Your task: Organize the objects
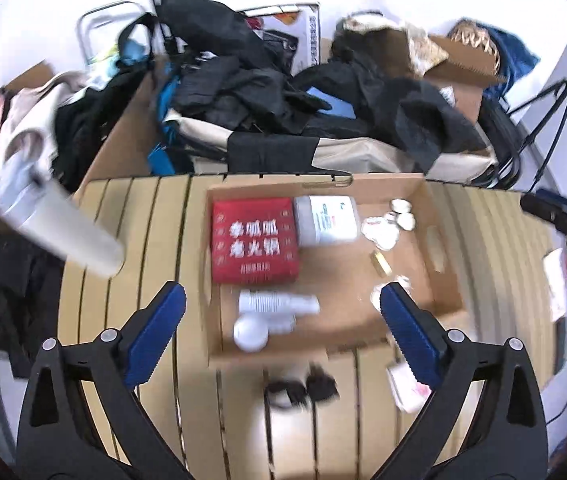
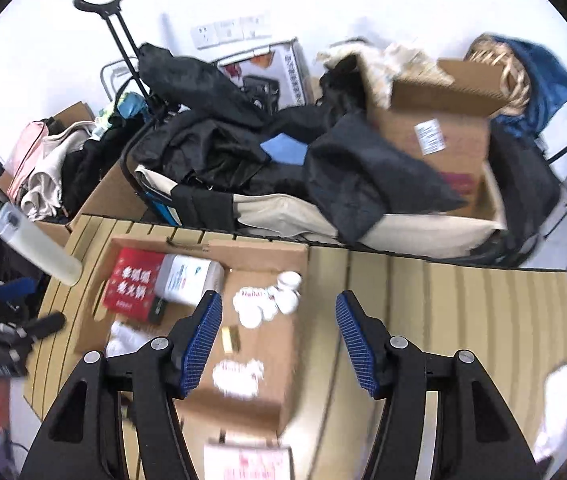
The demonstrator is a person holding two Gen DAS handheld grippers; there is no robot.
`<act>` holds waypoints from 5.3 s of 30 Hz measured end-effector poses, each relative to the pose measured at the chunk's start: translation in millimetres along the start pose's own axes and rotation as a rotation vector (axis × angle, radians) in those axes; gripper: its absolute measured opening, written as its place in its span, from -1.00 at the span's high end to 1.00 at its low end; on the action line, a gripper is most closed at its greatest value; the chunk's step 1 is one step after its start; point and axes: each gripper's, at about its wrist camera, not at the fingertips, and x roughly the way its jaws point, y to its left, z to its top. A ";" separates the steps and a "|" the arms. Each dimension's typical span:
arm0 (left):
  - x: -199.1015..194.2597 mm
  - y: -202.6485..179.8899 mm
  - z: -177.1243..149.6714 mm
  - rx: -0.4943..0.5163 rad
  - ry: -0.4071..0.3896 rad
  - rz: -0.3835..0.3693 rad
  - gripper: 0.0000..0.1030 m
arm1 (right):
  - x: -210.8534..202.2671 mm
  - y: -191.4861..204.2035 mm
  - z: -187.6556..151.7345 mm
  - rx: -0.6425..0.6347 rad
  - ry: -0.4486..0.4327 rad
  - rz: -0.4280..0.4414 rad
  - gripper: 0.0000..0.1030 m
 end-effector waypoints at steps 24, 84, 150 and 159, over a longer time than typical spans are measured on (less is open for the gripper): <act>-125.1 -82.6 -351.1 0.153 -0.164 -0.085 -1.00 | -142.6 49.7 -378.1 -0.067 -0.123 0.167 -0.40; -7.4 -107.0 -194.7 -0.049 -0.270 -0.434 0.63 | -49.9 14.6 -257.0 0.045 -0.207 0.210 0.70; -118.3 -24.4 -330.7 0.020 -0.356 -0.026 -1.00 | -153.6 84.0 -342.5 -0.051 -0.207 0.243 -0.71; -100.9 -22.8 -353.3 -0.009 -0.297 0.028 -1.00 | -144.3 106.4 -365.4 -0.098 -0.263 0.194 -0.71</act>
